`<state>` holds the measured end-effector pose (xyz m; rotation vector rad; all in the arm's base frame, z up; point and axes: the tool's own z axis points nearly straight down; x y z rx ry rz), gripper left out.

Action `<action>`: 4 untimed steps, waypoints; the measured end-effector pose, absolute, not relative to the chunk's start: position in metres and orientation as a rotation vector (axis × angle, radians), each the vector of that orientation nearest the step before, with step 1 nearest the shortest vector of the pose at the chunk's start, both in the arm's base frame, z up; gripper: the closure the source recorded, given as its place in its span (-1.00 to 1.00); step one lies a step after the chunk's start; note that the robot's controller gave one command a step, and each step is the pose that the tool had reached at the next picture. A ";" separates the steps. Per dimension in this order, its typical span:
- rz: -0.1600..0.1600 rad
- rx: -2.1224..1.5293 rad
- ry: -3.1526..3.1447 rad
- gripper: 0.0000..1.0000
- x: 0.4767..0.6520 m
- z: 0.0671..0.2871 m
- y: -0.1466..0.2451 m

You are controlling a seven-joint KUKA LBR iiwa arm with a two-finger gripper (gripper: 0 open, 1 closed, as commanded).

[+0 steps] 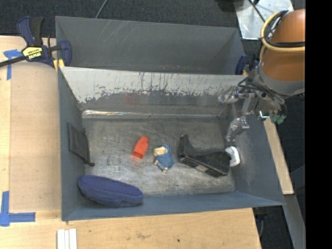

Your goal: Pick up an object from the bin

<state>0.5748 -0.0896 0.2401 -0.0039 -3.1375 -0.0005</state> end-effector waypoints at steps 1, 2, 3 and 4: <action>0.002 -0.020 -3.152 -1.00 0.521 0.072 -0.058; 0.002 -0.245 -3.139 -1.00 0.520 0.101 -0.076; 0.000 -0.434 -3.112 -1.00 0.530 0.107 -0.078; -0.012 -0.774 -3.018 -1.00 0.528 0.077 -0.065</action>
Offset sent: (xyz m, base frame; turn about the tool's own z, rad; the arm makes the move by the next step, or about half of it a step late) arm -0.0571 0.0322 -0.1701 0.0070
